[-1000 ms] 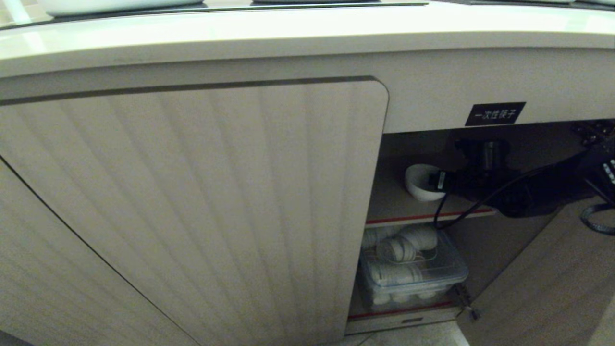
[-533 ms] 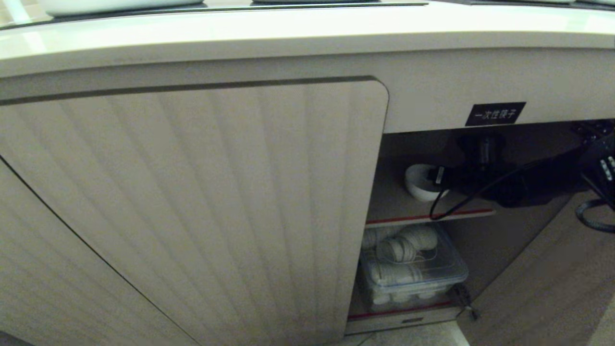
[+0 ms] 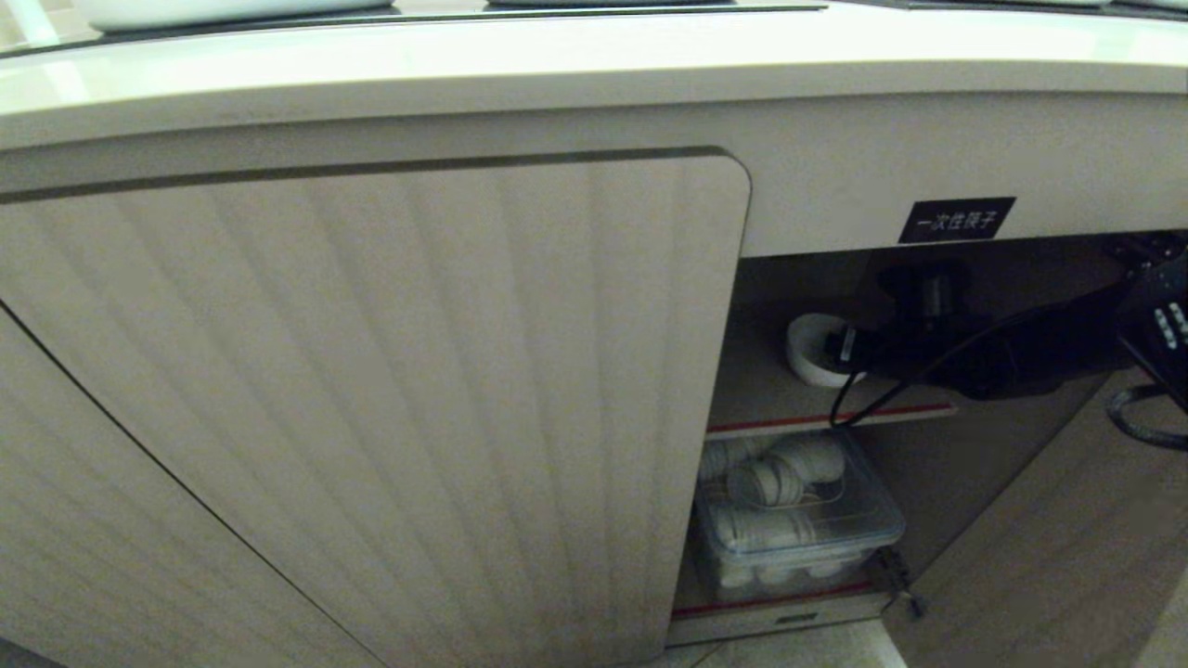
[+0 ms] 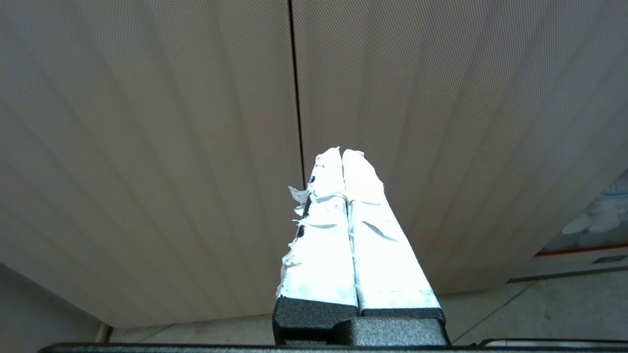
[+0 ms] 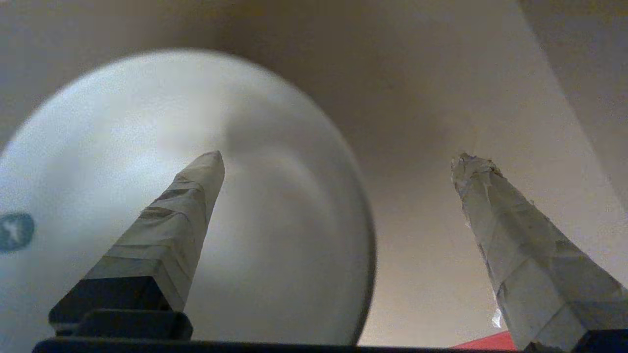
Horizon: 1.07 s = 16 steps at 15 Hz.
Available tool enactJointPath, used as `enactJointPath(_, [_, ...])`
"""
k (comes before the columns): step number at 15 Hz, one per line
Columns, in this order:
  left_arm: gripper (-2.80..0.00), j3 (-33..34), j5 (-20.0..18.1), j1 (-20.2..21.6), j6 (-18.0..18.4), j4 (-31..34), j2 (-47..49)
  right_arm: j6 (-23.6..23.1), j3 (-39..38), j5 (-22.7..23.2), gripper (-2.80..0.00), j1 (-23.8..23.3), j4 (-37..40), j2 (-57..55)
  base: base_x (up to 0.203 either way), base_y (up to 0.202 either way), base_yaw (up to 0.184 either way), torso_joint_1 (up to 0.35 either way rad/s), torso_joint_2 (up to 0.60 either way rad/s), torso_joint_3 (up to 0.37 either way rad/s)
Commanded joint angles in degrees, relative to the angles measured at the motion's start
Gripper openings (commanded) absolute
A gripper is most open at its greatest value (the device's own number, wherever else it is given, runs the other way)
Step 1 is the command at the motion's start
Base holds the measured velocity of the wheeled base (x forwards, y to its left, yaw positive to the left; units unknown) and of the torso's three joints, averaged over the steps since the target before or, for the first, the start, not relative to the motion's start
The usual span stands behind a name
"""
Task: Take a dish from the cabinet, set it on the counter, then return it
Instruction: Take the bowl from the cabinet
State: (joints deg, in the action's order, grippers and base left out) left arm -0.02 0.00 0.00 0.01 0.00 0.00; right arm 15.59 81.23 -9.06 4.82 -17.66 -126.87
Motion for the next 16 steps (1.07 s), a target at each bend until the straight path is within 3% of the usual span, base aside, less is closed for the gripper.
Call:
enactJointPath(1, [-2.8,0.0,0.0,0.0,0.0,0.0,0.0,0.1,0.0,0.8,0.0,0.0,-0.1,0.1,0.0,0.0,0.0,0.0,0.0,0.0])
enactJointPath(3, [-2.8,-0.1,0.0,0.0,0.0,0.0,0.0,0.0,0.1,4.6,0.0,-0.1,-0.3,0.6,0.0,0.0,0.0,0.0,0.0,0.0])
enactJointPath(16, [-2.8,0.0,0.0,0.0,0.0,0.0,0.0,-0.4,0.0,4.7,0.0,0.1,0.1,0.1,0.0,0.0,0.0,0.0,0.0,0.0])
